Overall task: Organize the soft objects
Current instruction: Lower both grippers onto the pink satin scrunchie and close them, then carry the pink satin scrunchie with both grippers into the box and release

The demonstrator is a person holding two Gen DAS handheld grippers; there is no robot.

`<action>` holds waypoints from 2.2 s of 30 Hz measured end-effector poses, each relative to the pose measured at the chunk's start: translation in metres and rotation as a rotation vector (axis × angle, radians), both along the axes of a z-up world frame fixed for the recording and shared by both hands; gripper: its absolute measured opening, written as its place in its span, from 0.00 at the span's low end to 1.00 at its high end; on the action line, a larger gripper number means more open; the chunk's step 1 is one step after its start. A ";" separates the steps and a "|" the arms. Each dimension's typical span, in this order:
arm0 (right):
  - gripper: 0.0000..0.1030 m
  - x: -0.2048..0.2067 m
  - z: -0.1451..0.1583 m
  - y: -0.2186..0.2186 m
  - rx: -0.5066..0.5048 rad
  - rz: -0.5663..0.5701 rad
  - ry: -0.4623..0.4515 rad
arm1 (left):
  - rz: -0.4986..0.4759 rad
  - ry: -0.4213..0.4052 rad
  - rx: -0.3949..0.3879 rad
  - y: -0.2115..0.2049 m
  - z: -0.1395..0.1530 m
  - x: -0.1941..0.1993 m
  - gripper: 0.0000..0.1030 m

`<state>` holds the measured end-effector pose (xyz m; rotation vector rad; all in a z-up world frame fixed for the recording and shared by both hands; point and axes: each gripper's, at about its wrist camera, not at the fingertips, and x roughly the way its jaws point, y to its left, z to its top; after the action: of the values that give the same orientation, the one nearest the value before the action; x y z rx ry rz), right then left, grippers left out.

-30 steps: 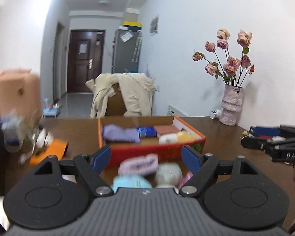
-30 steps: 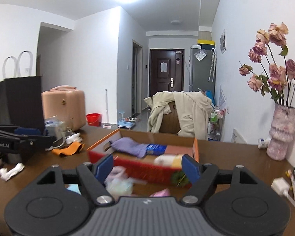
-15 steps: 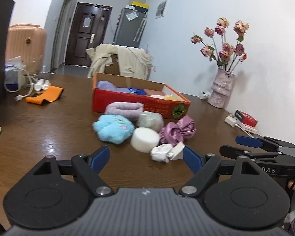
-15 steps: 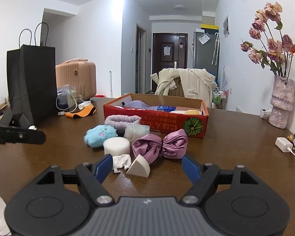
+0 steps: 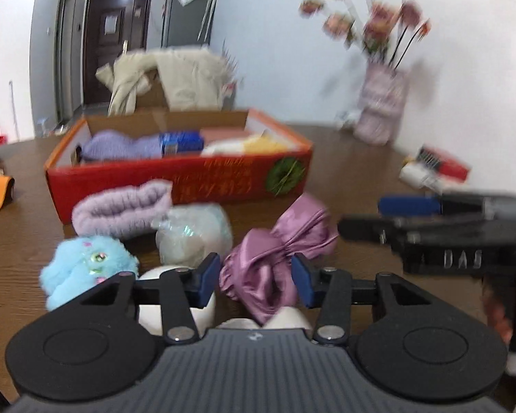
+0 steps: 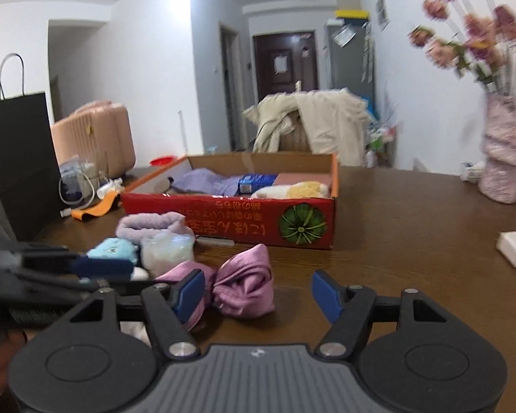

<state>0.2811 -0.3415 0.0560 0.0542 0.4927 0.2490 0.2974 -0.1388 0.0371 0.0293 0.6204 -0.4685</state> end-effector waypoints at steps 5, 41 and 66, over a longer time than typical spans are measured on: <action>0.44 0.056 -0.023 0.000 0.026 0.060 0.084 | -0.021 0.062 -0.018 -0.002 -0.012 0.024 0.44; 0.15 -0.085 0.052 0.036 0.160 0.097 -0.138 | -0.010 -0.147 -0.300 0.071 0.080 -0.082 0.10; 0.15 0.172 0.050 0.018 0.125 0.072 0.109 | -0.008 0.087 -0.182 0.035 0.049 0.181 0.10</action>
<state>0.4532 -0.3235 0.1063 0.1724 0.5880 0.3487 0.4786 -0.1040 0.0865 -0.1621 0.6608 -0.5344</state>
